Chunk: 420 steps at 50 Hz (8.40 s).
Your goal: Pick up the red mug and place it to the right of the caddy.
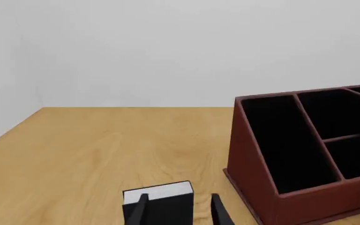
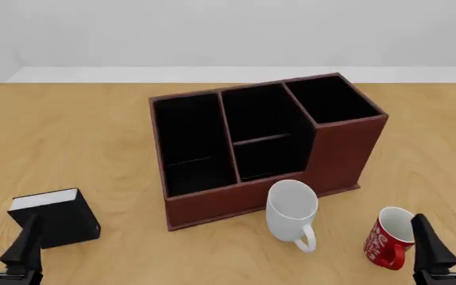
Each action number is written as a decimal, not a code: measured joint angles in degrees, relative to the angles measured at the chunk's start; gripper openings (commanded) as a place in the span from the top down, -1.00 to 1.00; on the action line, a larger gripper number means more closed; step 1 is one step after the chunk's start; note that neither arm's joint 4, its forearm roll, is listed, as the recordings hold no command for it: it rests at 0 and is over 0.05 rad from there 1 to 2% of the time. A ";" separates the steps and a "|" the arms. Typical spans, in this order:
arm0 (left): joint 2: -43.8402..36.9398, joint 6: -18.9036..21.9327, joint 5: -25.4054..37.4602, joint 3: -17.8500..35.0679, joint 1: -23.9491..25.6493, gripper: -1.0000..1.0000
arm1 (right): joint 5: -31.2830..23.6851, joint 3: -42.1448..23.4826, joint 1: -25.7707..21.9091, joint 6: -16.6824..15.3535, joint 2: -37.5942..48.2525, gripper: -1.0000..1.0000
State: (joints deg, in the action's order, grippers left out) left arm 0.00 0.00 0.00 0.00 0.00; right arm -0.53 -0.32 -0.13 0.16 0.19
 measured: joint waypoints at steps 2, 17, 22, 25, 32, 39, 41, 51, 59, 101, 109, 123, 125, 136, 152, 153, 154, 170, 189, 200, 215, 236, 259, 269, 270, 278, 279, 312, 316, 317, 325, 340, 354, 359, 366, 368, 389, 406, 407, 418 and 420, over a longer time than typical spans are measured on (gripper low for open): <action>0.00 0.00 0.00 0.00 0.00 -1.00 | 0.19 -0.04 -0.08 -0.09 0.14 -1.00; 0.00 0.00 0.00 0.00 0.00 -1.00 | -0.52 -1.23 -0.44 -0.48 0.46 -1.00; 0.00 0.00 0.00 0.00 0.00 -1.00 | -2.45 -3.63 -0.17 0.14 1.13 -1.00; 0.00 0.00 0.00 0.00 0.00 -1.00 | -4.38 -6.22 -0.14 0.35 1.88 -1.00; 0.00 0.00 0.00 0.00 0.00 -1.00 | -10.38 -14.91 -1.14 1.33 4.04 -1.00; 0.00 0.00 0.00 0.00 0.00 -1.00 | -16.20 -22.73 -0.87 0.32 8.64 -1.00; 0.00 0.00 0.00 0.00 0.00 -1.00 | -17.82 -24.44 -0.42 -0.44 10.02 -1.00; 0.00 0.00 0.00 0.00 0.00 -1.00 | -25.43 -30.56 2.42 -1.76 16.99 -1.00; 0.00 0.00 0.00 0.00 0.00 -1.00 | -29.91 -33.14 2.41 -1.49 21.90 -1.00; 0.00 0.00 0.00 0.00 0.00 -1.00 | -34.85 -24.54 1.14 2.61 24.96 -1.00; 0.00 0.00 0.00 0.00 0.00 -1.00 | -35.05 -22.55 1.94 2.85 24.40 -1.00; 0.00 0.00 0.00 0.00 0.00 -1.00 | -33.35 -18.39 3.48 3.08 24.40 -1.00; 0.00 0.00 0.00 0.00 0.00 -1.00 | -32.72 -17.60 3.69 3.35 24.64 -1.00; 0.00 0.00 0.00 0.00 0.00 -1.00 | -27.62 -13.47 3.68 4.69 27.52 -1.00; 0.00 0.00 0.00 0.00 0.00 -1.00 | -20.95 -9.79 2.47 6.81 32.02 -1.00; 0.00 0.00 0.00 0.00 0.00 -1.00 | -20.66 -9.61 2.38 6.96 32.24 -1.00; 0.00 0.00 0.00 0.00 0.00 -1.00 | -20.40 -9.44 2.31 7.07 32.42 -1.00; 0.00 0.00 0.00 0.00 0.00 -1.00 | -17.35 -7.43 1.04 8.70 34.69 -1.00; 0.00 0.00 0.00 0.00 0.00 -1.00 | -14.63 -5.51 0.36 9.75 36.36 -1.00; 0.00 0.00 0.00 0.00 0.00 -1.00 | -16.35 -5.74 1.01 8.14 34.68 1.00; 0.00 0.00 0.00 0.00 0.00 -1.00 | -20.81 -7.86 3.97 3.03 30.12 1.00; 0.00 0.00 0.00 0.00 0.00 -1.00 | -18.92 -13.08 9.16 -3.43 29.64 1.00; 0.00 0.00 0.00 0.00 0.00 -1.00 | -2.47 -17.04 12.29 -7.25 46.20 1.00; 0.00 0.00 0.00 0.00 0.00 -1.00 | 3.28 -20.19 12.89 -8.44 54.25 1.00; 0.00 0.00 0.00 0.00 0.00 -1.00 | 3.82 -20.52 12.89 -8.52 55.09 1.00; 0.00 0.00 0.00 0.00 0.00 -1.00 | 7.75 -23.37 12.98 -9.01 61.88 1.00; 0.00 0.00 0.00 0.00 0.00 -1.00 | 8.20 -23.71 12.97 -9.04 62.70 1.00; 0.00 0.00 0.00 0.00 0.00 -1.00 | 16.08 -32.23 13.17 -9.32 80.59 1.00; 0.00 0.00 0.00 0.00 0.00 -1.00 | 16.63 -33.22 12.83 -9.09 82.32 1.00; 0.00 0.00 0.00 0.00 0.00 -1.00 | 16.78 -33.49 12.74 -9.02 82.81 1.00; 0.00 0.00 0.00 0.00 0.00 -1.00 | 17.72 -35.70 12.05 -8.75 86.58 1.00; 0.00 0.00 0.00 0.00 0.00 -1.00 | 18.73 -38.98 11.11 -8.47 92.18 1.00; 0.00 0.00 0.00 0.00 0.00 -1.00 | 19.35 -40.40 11.07 -8.43 95.39 1.00; 0.00 0.00 0.00 0.00 0.00 -1.00 | 19.67 -40.72 11.10 -8.42 96.41 1.00; 0.00 0.00 0.00 0.00 0.00 -1.00 | 20.25 -40.93 11.17 -8.36 97.78 1.00; 0.00 0.00 0.00 0.00 0.00 -1.00 | 20.41 -40.95 11.19 -8.36 98.10 1.00; 0.00 0.00 0.00 0.00 0.00 -1.00 | 22.26 -40.80 11.70 -8.68 100.00 1.00; 0.00 0.00 0.00 0.00 0.00 -1.00 | 23.53 -40.90 11.97 -8.87 100.64 1.00; 0.00 0.00 0.00 0.00 0.00 -1.00 | 23.56 -40.92 11.97 -8.81 100.67 1.00; 0.00 0.00 0.00 0.00 0.00 -1.00 | 23.36 -41.02 12.17 -8.33 100.70 1.00; 0.00 0.00 0.00 0.00 0.00 -1.00 | 23.29 -41.04 12.18 -8.21 100.69 1.00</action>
State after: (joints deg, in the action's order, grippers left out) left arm 0.00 0.00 0.00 0.00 0.00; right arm 22.76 -41.37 12.04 -8.05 100.88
